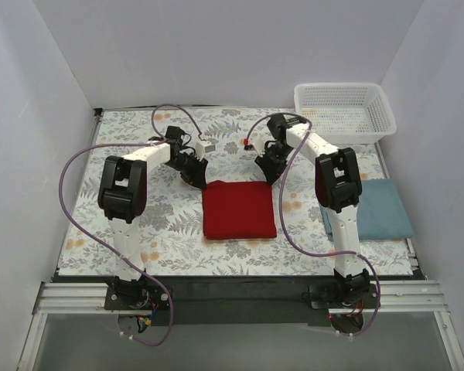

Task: Fold and stack the t-shirts
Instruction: Fold the tshirt

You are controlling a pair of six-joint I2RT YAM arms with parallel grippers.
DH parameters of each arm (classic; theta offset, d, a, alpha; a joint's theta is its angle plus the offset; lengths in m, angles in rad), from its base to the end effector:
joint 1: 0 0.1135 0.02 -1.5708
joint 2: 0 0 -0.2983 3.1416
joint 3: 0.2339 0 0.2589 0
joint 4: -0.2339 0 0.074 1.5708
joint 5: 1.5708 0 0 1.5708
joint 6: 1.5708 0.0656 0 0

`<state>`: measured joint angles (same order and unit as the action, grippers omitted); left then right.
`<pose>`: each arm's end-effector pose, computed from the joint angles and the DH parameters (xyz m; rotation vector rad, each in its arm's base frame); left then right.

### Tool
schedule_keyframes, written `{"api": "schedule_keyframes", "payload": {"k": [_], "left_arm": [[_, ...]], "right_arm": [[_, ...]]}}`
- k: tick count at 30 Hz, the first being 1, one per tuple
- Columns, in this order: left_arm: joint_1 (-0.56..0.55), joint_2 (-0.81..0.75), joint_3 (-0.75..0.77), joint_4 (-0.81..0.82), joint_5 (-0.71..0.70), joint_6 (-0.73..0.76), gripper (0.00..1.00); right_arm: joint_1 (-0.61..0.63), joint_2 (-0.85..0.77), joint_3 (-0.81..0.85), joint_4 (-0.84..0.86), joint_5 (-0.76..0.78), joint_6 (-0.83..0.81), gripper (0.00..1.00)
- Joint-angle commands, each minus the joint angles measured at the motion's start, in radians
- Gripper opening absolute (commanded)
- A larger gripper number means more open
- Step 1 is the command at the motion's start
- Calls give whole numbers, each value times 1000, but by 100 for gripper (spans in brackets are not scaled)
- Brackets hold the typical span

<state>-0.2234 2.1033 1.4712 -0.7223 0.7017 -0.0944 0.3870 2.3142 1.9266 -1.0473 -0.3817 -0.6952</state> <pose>0.4165 -0.1381 0.1489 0.2968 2.8367 -1.0789 0.4501 0.2098 0.1598 -1.5287 2.4697 0.5241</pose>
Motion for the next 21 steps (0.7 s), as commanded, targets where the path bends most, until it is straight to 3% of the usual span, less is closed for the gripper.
{"api": "schedule_keyframes", "payload": {"k": [1,2,5,8,11,16,21], "left_arm": [[28,-28,44,60,-59,-43,26],[35,-79,46,61,-44,-79,33],[38,-201,37,21,33,-142,38],[27,-320,-60,-2,171,-281,72],[-16,-477,-237,91,301,-505,79],[-181,-663,-540,398,343,-969,81],[-260,-605,-627,549,351,-1114,83]], "right_arm": [[-10,-53,57,13,41,39,30],[-10,-76,57,13,32,49,49],[-11,-229,45,13,-32,94,79],[-7,-353,2,15,-156,166,98],[4,-445,-134,23,-384,270,98],[78,-513,-448,62,-578,362,98],[136,-475,-586,194,-764,511,98]]}}
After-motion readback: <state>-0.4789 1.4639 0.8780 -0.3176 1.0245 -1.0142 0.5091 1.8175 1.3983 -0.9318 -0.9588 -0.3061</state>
